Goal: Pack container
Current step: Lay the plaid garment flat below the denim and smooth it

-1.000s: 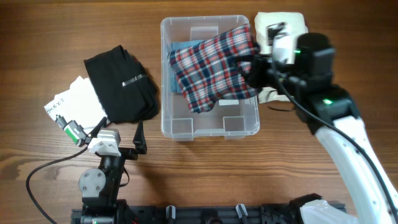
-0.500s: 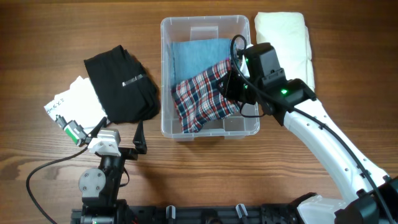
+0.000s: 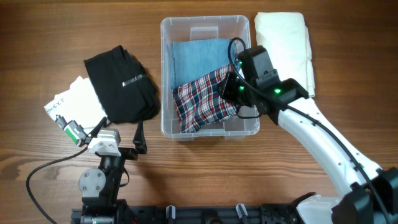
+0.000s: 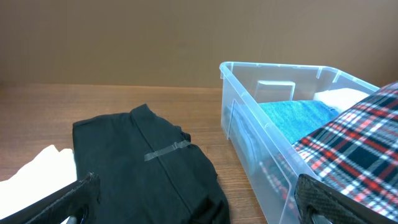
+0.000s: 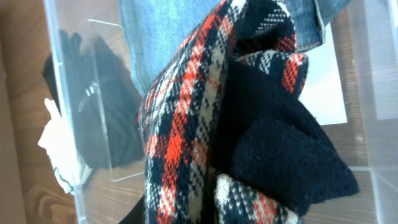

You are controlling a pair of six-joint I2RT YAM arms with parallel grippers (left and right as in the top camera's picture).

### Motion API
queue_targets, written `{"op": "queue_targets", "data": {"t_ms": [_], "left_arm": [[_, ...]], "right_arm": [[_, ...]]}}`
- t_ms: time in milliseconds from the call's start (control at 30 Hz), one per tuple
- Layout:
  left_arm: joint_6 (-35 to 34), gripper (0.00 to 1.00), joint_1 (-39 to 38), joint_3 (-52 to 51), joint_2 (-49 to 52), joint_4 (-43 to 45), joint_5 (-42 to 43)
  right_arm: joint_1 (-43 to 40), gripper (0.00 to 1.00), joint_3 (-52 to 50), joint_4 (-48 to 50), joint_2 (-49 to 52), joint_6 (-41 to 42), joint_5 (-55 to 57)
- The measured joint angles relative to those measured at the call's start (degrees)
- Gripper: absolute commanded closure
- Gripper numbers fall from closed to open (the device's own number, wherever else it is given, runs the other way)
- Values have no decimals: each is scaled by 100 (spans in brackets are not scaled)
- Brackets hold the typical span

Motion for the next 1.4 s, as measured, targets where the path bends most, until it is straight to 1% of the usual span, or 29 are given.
{"op": "queue_targets", "data": {"t_ms": [100,200,267,300,367,467,533,600,733,867,933,1067,1233,1300,1333,1367,1400], "left_arm": [[0,0,0,0,0,0,2],[2,0,0,0,0,0,2],[0,0,0,0,0,0,0],[0,0,0,0,0,0,0],[2,0,0,0,0,0,2],[2,0,0,0,0,0,2],[2,0,0,0,0,0,0],[0,0,0,0,0,0,0],[0,0,0,0,0,0,0],[0,0,0,0,0,0,2],[0,0,0,0,0,0,0],[0,0,0,0,0,0,0],[0,0,0,0,0,0,0],[2,0,0,0,0,0,0],[0,0,0,0,0,0,0],[0,0,0,0,0,0,0],[0,0,0,0,0,0,0]], "right_arm": [[57,95,0,63,216,92,26],[87,78,0,74,313,50,44],[90,64,0,70,339,-160,44],[90,53,0,55,341,-308,44],[90,41,0,24,341,-557,44],[92,28,0,-13,341,-946,46],[98,24,0,-13,341,-1187,72],[101,17,0,-13,341,-1495,116],[101,9,0,-9,341,-2090,345],[101,8,17,-9,337,-2653,590],[101,7,48,-9,302,-2802,697],[101,6,127,-9,35,-2946,909],[103,7,192,-4,-302,-3014,1088],[101,11,195,-7,-367,-3034,1091],[101,16,195,-11,-402,-3038,1091],[103,26,197,-17,-428,-3051,1091],[103,48,203,-70,-448,-3053,1091]]}}
